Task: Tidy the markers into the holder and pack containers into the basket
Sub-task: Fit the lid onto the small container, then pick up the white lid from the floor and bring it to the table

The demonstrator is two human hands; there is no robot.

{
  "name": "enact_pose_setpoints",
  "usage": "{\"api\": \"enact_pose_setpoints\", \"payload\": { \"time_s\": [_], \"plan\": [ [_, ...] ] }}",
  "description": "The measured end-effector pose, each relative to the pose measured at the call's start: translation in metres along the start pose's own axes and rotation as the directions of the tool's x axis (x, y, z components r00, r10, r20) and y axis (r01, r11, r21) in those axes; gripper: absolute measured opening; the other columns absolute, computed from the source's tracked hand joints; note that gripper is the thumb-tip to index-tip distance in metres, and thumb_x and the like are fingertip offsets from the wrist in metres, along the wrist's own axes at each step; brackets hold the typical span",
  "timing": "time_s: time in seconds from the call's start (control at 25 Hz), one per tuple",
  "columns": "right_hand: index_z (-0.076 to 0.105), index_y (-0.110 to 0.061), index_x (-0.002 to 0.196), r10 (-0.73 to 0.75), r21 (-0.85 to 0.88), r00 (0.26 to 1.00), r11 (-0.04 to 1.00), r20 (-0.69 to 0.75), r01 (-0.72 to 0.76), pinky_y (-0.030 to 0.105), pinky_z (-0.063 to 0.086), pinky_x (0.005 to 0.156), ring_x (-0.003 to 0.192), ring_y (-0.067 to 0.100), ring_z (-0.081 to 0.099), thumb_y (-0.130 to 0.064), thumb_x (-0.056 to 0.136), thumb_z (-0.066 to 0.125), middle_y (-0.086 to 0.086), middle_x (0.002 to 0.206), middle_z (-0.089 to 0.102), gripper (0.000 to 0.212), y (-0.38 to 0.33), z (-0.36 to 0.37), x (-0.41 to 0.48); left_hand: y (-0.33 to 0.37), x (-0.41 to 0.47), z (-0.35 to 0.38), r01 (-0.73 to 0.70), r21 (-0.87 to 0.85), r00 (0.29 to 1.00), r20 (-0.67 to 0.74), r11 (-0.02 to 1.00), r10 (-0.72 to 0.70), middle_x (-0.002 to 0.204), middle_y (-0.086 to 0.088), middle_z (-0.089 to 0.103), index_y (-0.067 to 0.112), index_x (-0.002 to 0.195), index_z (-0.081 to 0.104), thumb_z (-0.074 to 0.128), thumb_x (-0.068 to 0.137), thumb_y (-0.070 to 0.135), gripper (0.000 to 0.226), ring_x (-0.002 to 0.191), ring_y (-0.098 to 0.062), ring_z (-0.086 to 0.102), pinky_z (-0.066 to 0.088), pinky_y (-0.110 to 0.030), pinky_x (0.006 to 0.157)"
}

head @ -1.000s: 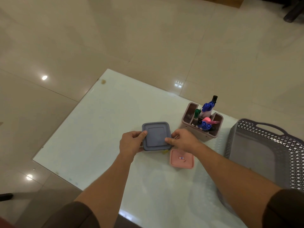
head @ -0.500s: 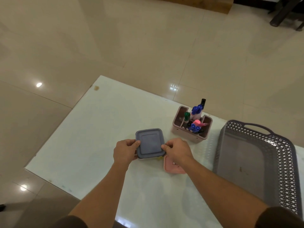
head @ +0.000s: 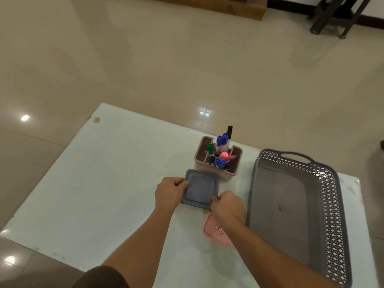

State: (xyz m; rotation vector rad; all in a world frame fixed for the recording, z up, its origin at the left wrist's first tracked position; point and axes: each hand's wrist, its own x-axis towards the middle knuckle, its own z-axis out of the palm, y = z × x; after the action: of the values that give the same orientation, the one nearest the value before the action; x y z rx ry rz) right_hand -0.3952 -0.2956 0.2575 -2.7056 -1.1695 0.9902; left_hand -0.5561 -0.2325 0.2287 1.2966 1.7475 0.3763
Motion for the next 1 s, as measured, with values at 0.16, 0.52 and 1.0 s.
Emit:
{"api": "enact_pose_setpoints", "payload": {
  "time_s": [0.16,0.52,1.0],
  "plan": [
    [0.068,-0.009,0.101,0.007,0.014,0.999,1.000,-0.048,-0.007,0.032,0.050,0.070,0.099,0.030,0.067,-0.037,0.096,0.059,0.010,0.104,0.069,0.030,0.001,-0.014,-0.002,0.013,0.008,0.002,-0.032,0.131,0.999,0.025,0.991,0.029,0.121,-0.001,0.071,0.018,0.126,0.069,0.065,0.092,0.045,0.044,0.113,-0.023,0.065,0.050,-0.035,0.097],
    [0.071,-0.009,0.103,-0.151,-0.008,0.967,0.988,-0.207,0.152,0.033,0.052,0.072,0.099,0.033,0.070,-0.027,0.092,0.055,0.012,0.105,0.072,0.027,0.018,-0.158,-0.089,0.133,-0.111,-0.054,-0.176,0.239,0.945,-0.230,0.955,0.231,0.102,-0.003,0.074,0.017,0.106,0.072,0.050,0.099,0.043,0.035,0.093,-0.024,0.065,0.042,-0.028,0.076],
    [0.077,-0.011,0.093,-0.302,0.037,0.856,0.937,-0.419,0.348,0.026,0.045,0.068,0.076,0.027,0.059,-0.022,0.085,0.059,0.011,0.088,0.073,0.023,0.010,-0.404,-0.242,0.350,-0.280,-0.146,-0.445,0.186,0.881,-0.085,0.876,0.465,0.089,0.000,0.075,0.022,0.091,0.072,0.051,0.091,0.038,0.026,0.084,-0.024,0.070,0.055,-0.033,0.081]
  ]
}}
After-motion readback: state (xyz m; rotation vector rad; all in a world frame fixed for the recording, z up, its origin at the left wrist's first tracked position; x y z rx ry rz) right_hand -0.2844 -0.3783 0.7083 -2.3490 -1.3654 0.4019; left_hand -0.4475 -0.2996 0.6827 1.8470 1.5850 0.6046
